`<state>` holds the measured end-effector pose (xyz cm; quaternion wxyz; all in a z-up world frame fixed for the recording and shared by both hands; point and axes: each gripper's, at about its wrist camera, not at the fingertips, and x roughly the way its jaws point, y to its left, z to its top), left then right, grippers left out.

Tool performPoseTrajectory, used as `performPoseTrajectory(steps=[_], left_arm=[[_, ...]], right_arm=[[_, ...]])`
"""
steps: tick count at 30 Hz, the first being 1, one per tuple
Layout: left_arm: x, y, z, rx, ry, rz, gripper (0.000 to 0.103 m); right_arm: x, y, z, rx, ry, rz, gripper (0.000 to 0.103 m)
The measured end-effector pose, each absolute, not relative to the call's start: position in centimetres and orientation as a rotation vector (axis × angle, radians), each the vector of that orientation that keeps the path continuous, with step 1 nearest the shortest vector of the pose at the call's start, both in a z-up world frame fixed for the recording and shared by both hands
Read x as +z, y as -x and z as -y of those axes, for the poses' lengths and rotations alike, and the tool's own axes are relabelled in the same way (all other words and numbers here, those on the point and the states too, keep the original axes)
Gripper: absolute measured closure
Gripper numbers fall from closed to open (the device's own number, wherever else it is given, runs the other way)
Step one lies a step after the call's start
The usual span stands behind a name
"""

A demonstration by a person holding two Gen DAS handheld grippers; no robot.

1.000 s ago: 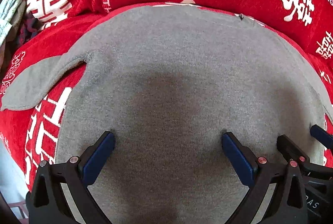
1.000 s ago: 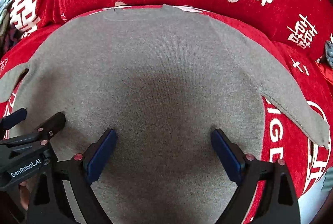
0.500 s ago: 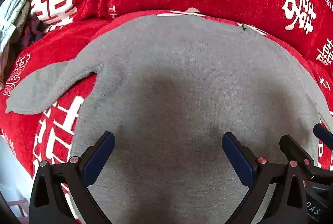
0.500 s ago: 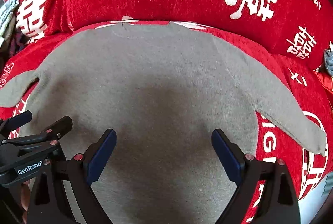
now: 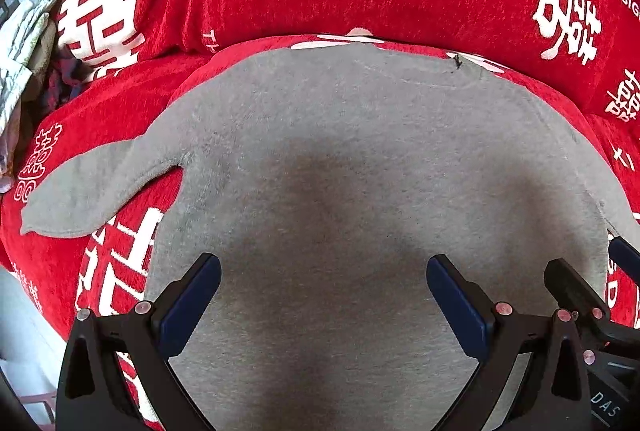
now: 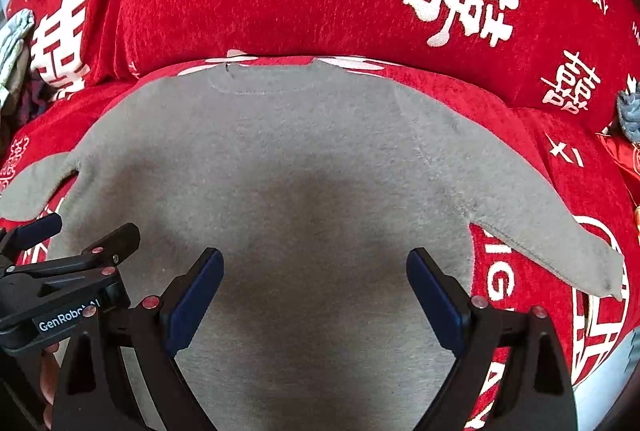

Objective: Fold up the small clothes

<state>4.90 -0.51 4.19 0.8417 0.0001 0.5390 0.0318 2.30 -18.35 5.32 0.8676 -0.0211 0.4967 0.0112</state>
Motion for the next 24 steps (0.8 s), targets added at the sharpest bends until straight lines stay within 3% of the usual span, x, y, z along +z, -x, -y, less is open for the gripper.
performPoseTrajectory(steps=[15, 24], left_arm=[[4.8, -5.1, 2.2, 0.081, -0.029, -1.126, 0.000], [6.1, -6.1, 7.6, 0.019, -0.100, -1.097, 0.000]], right_arm=[[5.6, -2.4, 19.6, 0.023, 0.014, -1.029, 0.009], [6.1, -2.6, 25.7, -0.067, -0.072, -1.017, 0.009]])
